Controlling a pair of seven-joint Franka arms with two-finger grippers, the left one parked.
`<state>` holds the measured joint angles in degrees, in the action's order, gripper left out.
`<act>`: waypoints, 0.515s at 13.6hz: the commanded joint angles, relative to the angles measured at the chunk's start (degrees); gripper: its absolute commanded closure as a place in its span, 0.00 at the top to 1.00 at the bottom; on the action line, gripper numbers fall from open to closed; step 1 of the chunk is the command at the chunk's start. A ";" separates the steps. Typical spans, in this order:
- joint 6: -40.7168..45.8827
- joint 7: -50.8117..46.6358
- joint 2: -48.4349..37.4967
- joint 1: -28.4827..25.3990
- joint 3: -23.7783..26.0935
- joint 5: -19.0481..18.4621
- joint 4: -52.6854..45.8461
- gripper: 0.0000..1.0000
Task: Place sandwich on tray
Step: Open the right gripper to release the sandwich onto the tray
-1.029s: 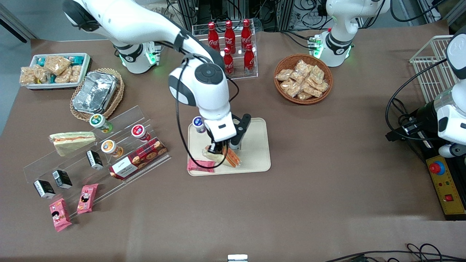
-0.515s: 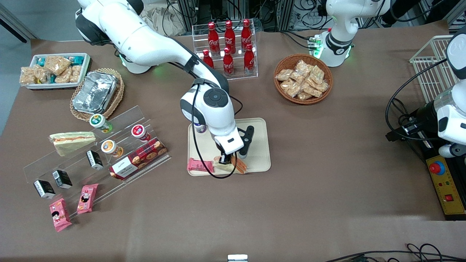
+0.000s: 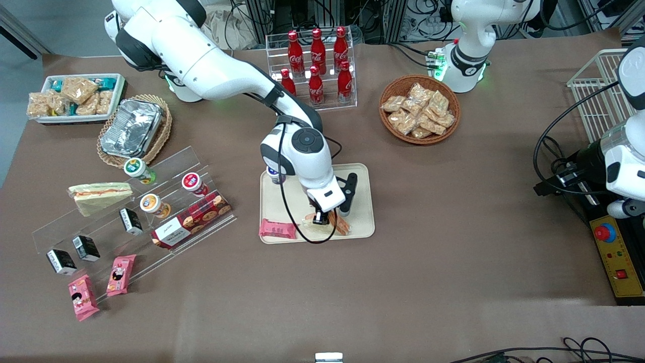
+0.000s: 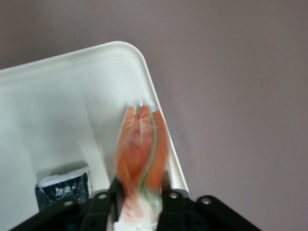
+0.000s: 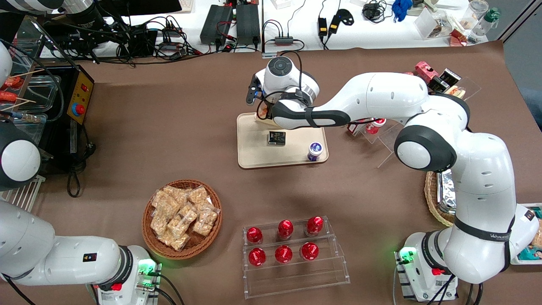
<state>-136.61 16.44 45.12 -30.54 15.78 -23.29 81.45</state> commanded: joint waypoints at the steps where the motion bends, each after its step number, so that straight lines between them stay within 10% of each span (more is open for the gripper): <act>1: -0.59 -1.85 -0.64 0.48 -0.22 4.80 -0.32 1.00; 7: 8.53 -1.93 -9.50 8.29 -0.49 20.80 -0.41 1.00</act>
<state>-132.99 14.92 40.59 -24.74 15.08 -6.99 80.14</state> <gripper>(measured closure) 0.000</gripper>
